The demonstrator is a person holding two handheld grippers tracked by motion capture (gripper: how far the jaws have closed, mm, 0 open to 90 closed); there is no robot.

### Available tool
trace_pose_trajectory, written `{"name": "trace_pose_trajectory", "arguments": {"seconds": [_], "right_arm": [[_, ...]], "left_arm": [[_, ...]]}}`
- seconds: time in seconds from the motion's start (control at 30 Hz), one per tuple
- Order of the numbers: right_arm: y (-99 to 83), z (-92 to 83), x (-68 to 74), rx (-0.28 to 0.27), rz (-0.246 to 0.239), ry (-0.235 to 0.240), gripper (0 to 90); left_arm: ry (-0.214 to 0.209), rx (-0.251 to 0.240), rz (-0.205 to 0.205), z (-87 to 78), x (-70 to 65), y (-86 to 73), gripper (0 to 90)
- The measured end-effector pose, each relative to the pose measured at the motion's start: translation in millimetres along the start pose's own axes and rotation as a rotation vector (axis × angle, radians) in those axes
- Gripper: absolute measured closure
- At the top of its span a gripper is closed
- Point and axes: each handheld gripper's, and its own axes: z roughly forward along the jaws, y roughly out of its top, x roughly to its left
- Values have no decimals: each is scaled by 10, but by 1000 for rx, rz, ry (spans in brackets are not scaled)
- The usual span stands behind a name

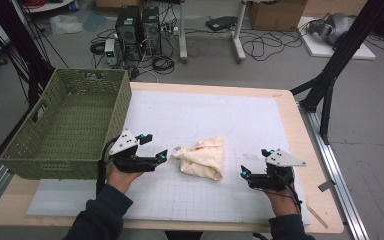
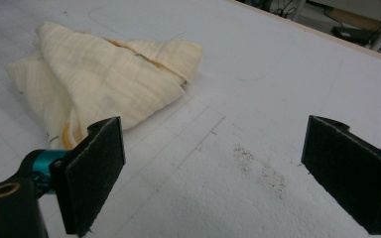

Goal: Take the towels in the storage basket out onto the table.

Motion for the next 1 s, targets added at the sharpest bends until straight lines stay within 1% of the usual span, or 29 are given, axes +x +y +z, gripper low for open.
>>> {"name": "trace_pose_trajectory", "arguments": {"seconds": [0.07, 0.13, 0.2, 0.33, 0.4, 0.43, 0.47, 0.57, 0.67, 0.8, 0.87, 0.97, 1.0], "right_arm": [[12, 15, 9, 0, 0, 2, 90], [18, 29, 21, 0, 0, 10, 90], [5, 41, 17, 11, 0, 21, 90], [-3, 43, -5, 13, 18, 20, 90], [1, 36, -3, 8, 9, 4, 91], [4, 35, 0, 5, 8, 1, 91], [6, 36, 2, 6, 11, 4, 91], [0, 38, 6, 10, 15, 5, 91], [-9, 33, -11, 3, 16, 1, 91], [-27, 38, -23, 8, 22, 2, 91], [-28, 38, -21, 4, 12, 6, 91], [-26, 18, -2, 1, 11, 8, 91], [-29, 12, -5, -3, 4, 5, 91]], "left_arm": [[1, -12, -4, -29, -21, -15, 199], [1, -8, 9, -46, -48, -42, 200], [-3, -12, 10, -47, -59, -63, 201], [-2, -11, 8, -46, -44, -75, 199], [-8, -9, 8, -49, -42, -87, 197], [-2, -8, 3, -51, -38, -88, 196], [-6, -9, 1, -52, -32, -86, 196], [-1, -15, -7, -45, -15, -89, 196], [5, 5, -8, -23, 6, -117, 197], [19, 3, -15, -40, 35, -125, 196], [27, 3, -18, -48, 48, -125, 194], [37, 5, -29, -32, 56, -133, 193], [34, 8, -27, -21, 57, -133, 193]]}}
